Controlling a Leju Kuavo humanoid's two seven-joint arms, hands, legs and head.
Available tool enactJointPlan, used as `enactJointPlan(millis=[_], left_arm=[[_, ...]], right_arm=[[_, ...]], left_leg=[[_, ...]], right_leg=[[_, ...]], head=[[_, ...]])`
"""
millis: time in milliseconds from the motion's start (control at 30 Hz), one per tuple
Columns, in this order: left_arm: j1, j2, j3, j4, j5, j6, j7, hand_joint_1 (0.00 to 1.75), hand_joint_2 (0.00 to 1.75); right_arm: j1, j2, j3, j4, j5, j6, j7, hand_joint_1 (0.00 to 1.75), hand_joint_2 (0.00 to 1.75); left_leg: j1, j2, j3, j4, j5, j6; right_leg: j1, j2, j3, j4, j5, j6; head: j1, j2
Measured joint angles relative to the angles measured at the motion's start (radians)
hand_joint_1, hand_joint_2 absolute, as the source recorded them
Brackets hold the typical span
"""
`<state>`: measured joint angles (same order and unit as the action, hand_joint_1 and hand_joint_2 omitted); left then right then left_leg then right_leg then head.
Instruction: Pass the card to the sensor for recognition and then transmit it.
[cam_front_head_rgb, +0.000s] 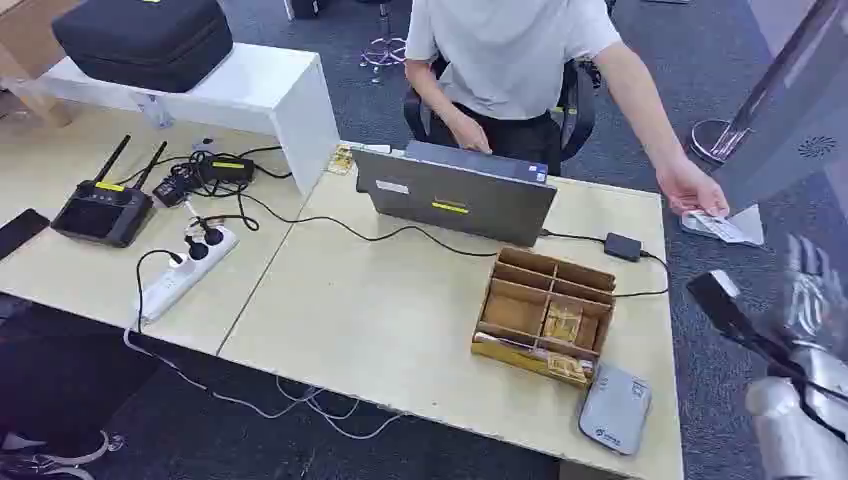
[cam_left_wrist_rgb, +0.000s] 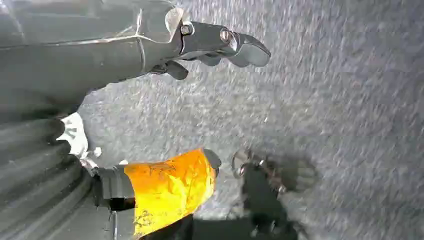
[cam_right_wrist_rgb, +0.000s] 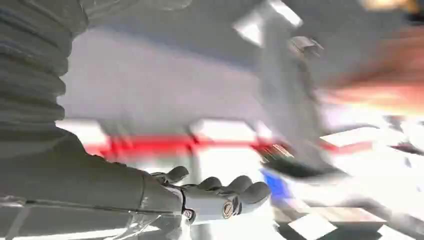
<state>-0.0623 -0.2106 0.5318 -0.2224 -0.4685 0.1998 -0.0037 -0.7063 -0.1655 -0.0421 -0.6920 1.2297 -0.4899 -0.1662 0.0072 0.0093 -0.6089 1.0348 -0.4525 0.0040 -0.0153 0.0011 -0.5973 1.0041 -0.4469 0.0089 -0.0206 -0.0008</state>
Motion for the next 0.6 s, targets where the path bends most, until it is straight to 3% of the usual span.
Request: enactJointPlan(millis=[67,200,333,600], left_arm=[[0.0,-0.002,0.0,0.0,-0.001,-0.04,0.025,0.0,1.75],[0.003,-0.011,0.0,0.0,0.006,-0.141,0.018,0.0,1.75],[0.003,-0.025,0.0,0.0,0.017,-0.193,-0.01,0.0,1.75],[0.003,-0.047,0.0,0.006,0.026,-0.256,0.013,0.0,1.75]], right_arm=[[-0.044,0.029,0.098,-0.005,0.03,-0.021,0.021,0.0,1.75],[-0.104,0.079,0.244,-0.006,0.068,-0.067,0.042,0.0,1.75],[-0.124,0.108,0.319,-0.011,0.062,-0.072,0.047,0.0,1.75],[-0.124,0.136,0.41,-0.07,0.046,-0.035,0.066,0.0,1.75]], left_leg=[[0.001,-0.005,-0.001,0.0,0.002,-0.001],[0.002,-0.007,-0.003,0.0,0.002,-0.002],[0.002,-0.007,-0.004,0.0,0.002,-0.002],[0.002,-0.007,-0.004,0.0,0.002,-0.002]], right_leg=[[0.001,-0.004,0.0,0.0,0.0,0.0],[0.002,-0.006,0.0,0.0,0.0,0.0],[0.002,-0.006,-0.001,0.0,0.0,0.0],[0.002,-0.007,-0.001,0.0,0.0,0.0]], head=[[0.0,0.0],[0.0,0.0],[0.0,0.0],[0.0,0.0]])
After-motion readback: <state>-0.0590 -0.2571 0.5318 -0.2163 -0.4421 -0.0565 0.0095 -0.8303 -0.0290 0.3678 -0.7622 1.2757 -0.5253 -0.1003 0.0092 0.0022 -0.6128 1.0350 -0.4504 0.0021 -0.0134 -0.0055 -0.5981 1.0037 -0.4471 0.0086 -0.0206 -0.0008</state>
